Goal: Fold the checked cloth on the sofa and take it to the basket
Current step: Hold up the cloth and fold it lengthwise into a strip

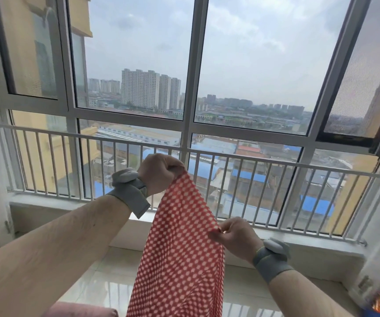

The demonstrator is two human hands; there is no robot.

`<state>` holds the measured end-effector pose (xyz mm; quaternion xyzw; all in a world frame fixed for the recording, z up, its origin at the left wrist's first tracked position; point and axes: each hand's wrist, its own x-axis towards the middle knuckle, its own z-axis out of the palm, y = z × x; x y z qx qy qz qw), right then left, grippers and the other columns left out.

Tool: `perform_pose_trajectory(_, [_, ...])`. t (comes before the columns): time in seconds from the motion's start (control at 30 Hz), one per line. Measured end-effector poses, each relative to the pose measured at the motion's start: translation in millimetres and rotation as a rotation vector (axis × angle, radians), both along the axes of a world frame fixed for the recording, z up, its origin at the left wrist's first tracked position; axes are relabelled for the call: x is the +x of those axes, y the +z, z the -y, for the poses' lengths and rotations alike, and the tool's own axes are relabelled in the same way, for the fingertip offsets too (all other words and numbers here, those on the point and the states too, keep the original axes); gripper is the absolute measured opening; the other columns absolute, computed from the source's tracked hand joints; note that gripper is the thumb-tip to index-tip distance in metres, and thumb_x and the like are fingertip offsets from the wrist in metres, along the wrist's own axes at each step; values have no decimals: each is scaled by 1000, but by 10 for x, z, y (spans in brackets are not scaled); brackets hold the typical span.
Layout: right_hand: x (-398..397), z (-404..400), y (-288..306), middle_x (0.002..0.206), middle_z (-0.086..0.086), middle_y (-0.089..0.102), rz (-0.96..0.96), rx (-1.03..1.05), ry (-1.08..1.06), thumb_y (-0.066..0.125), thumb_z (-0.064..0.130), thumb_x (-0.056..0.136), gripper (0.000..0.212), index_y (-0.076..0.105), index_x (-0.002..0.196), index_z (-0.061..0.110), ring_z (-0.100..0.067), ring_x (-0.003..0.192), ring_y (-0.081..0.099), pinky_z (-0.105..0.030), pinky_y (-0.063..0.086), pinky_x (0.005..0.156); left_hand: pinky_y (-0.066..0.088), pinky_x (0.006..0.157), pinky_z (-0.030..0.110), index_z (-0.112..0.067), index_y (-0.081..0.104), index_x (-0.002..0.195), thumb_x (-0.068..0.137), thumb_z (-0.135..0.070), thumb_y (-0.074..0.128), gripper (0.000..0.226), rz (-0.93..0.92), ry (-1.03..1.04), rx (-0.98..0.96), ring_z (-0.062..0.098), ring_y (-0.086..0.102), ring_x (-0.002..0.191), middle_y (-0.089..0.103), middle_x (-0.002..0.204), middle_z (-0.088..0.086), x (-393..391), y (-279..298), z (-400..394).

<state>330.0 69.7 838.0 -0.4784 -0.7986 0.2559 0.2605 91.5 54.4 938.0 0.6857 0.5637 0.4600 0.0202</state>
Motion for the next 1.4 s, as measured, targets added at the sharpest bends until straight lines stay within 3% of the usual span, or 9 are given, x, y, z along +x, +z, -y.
perform_pose_trajectory(0.13, [89, -35, 179, 64, 10, 71, 15, 90, -18, 74, 34, 82, 18, 80, 76, 18, -1, 47, 56, -16, 45, 49, 51, 80, 23, -12, 75, 99, 84, -9, 66, 18, 36, 5, 4, 11, 63, 75, 72, 85, -1, -124, -62, -65])
perform_pose_trajectory(0.23, [122, -68, 352, 64, 6, 72, 35, 26, -2, 65, 35, 90, 25, 78, 76, 19, -19, 53, 61, -26, 52, 50, 52, 76, 20, -9, 74, 100, 85, -7, 66, 18, 116, -6, 42, 3, 62, 72, 68, 82, -6, -218, -53, -137])
perform_pose_trajectory(0.33, [156, -75, 447, 77, -3, 76, 40, -13, 53, 66, 36, 89, 27, 78, 77, 15, -32, 76, 69, -45, 58, 72, 52, 72, 16, -9, 74, 100, 84, -7, 67, 17, 190, -6, 86, -4, 60, 71, 68, 81, -8, -258, 9, -205])
perform_pose_trajectory(0.53, [268, -67, 389, 79, -6, 76, 110, -63, 103, 72, 29, 84, 15, 80, 80, 17, -22, 73, 68, -44, 58, 74, 46, 63, 1, -11, 75, 99, 84, -10, 67, 17, 193, 0, 97, -6, 60, 68, 67, 77, -11, -269, 49, -287])
perform_pose_trajectory(0.7, [330, -54, 218, 71, 10, 72, 169, -149, 85, 67, 31, 89, 19, 79, 78, 23, -9, 64, 62, -28, 51, 68, 44, 65, -2, -10, 75, 99, 83, -9, 68, 17, 174, -22, 83, -6, 59, 70, 66, 80, -11, -193, 26, -266])
perform_pose_trajectory(0.83, [257, -56, 46, 62, -7, 64, 272, -79, 57, 62, 31, 91, 30, 74, 69, 15, -8, 55, 45, -30, 40, 59, 45, 67, 2, -12, 76, 96, 84, -8, 66, 16, 146, -53, 83, -6, 59, 71, 65, 75, -16, -100, 44, -222])
perform_pose_trajectory(1.03, [257, -128, 43, 59, 4, 56, 380, 83, -85, 52, 35, 93, 42, 55, 54, 18, -15, 59, 48, -25, 35, 54, 46, 70, 10, -13, 76, 96, 84, -10, 66, 16, 111, -69, 81, -5, 60, 70, 65, 74, -18, -91, 115, -187])
perform_pose_trajectory(1.23, [260, -179, 93, 90, 4, 76, 480, 276, -78, 42, 42, 93, 39, 75, 87, 22, -18, 88, 64, -31, 38, 99, 44, 69, 5, -12, 75, 100, 85, -10, 64, 18, 56, -17, 87, 1, 60, 72, 70, 85, -5, -188, 170, -153])
perform_pose_trajectory(1.4, [221, -179, 51, 78, 5, 75, 264, 237, -181, 64, 38, 78, 18, 79, 80, 26, -14, 74, 67, -28, 53, 76, 50, 83, 23, -9, 75, 100, 86, -12, 65, 17, 78, 10, 101, 14, 63, 79, 74, 92, 5, -196, 231, -105])
